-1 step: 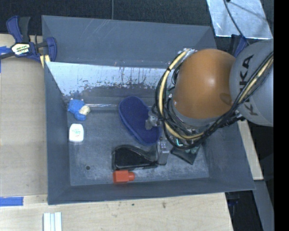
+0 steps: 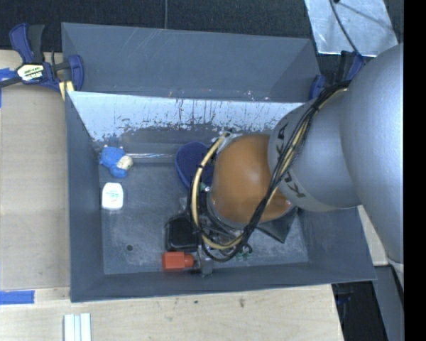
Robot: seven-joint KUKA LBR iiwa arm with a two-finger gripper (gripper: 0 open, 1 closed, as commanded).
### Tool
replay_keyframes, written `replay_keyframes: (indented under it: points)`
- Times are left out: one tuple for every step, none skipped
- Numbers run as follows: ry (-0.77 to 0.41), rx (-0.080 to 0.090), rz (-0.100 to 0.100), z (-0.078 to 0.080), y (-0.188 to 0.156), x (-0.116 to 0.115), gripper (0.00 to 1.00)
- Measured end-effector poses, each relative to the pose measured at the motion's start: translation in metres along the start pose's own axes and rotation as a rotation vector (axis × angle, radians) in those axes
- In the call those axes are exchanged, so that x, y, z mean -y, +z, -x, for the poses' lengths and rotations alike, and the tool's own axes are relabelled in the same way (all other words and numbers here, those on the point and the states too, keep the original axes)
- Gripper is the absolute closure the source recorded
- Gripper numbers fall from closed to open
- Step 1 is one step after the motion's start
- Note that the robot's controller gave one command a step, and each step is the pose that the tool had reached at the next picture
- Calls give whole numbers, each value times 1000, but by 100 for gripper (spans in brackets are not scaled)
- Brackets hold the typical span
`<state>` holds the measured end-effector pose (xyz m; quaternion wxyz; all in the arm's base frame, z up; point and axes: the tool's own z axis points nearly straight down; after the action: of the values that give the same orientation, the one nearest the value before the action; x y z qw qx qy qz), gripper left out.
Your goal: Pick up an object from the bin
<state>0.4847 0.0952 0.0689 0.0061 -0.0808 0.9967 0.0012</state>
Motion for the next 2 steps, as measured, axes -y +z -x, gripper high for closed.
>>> replay_keyframes:
  points:
    - [227, -6, -3, 3, -32, 28, 0]
    - [408, -6, -4, 0, -36, 30, 0]
